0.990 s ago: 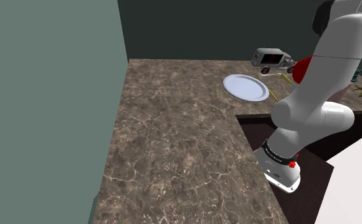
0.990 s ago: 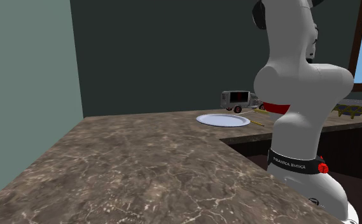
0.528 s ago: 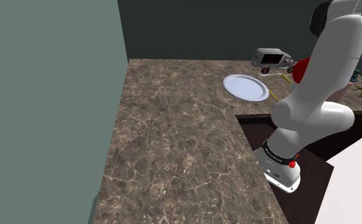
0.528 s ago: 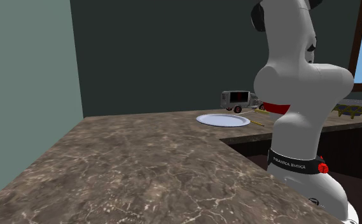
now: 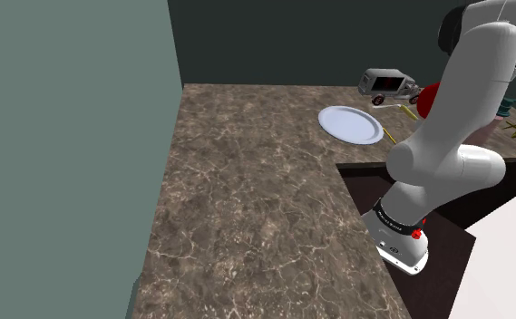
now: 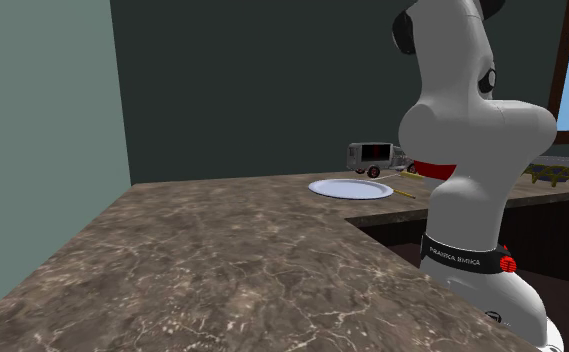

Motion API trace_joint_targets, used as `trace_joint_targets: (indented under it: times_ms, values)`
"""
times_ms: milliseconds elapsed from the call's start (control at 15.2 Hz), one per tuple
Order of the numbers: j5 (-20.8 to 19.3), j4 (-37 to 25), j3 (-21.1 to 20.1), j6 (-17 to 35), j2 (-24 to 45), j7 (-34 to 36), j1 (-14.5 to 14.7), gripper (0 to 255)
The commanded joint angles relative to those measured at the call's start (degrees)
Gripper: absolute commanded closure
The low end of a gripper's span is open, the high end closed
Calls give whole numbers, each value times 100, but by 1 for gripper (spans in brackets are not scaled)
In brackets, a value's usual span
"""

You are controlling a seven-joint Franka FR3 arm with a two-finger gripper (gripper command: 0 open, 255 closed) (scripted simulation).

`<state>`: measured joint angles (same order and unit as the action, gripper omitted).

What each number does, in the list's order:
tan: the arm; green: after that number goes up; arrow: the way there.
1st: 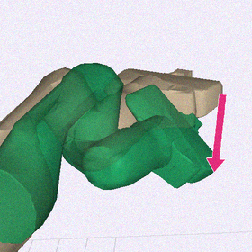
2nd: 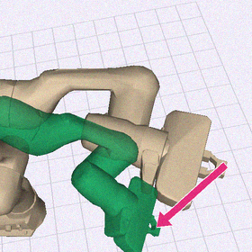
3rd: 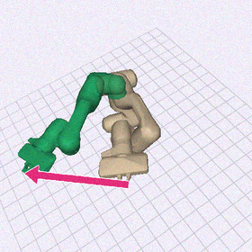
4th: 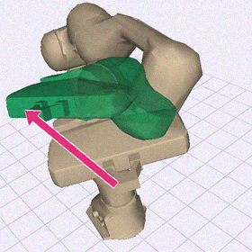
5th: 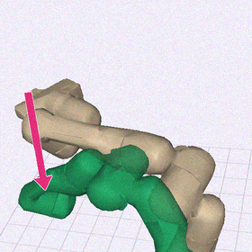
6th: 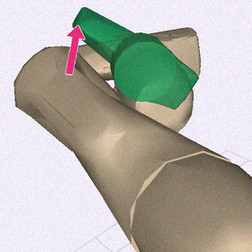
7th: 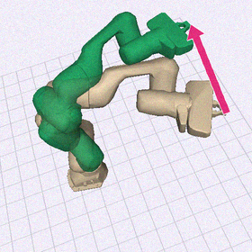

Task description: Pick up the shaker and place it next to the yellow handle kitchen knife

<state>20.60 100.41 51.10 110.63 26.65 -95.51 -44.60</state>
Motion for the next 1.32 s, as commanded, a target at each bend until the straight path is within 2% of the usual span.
trace_joint_targets:
  times_ms: [0, 330, 396, 726, 990, 1254]
  values:
    - [7, 23, -3, 27, 3, -5, 1, 255]
    - [7, 22, -3, 27, 3, -5, 1, 255]
    - [7, 22, -3, 27, 3, -5, 1, 0]
    - [7, 23, -3, 27, 3, -5, 2, 0]
    - [-182, -524, 113, -618, -166, 126, -3, 0]
    - [-182, -523, 113, -618, -166, 126, -3, 0]
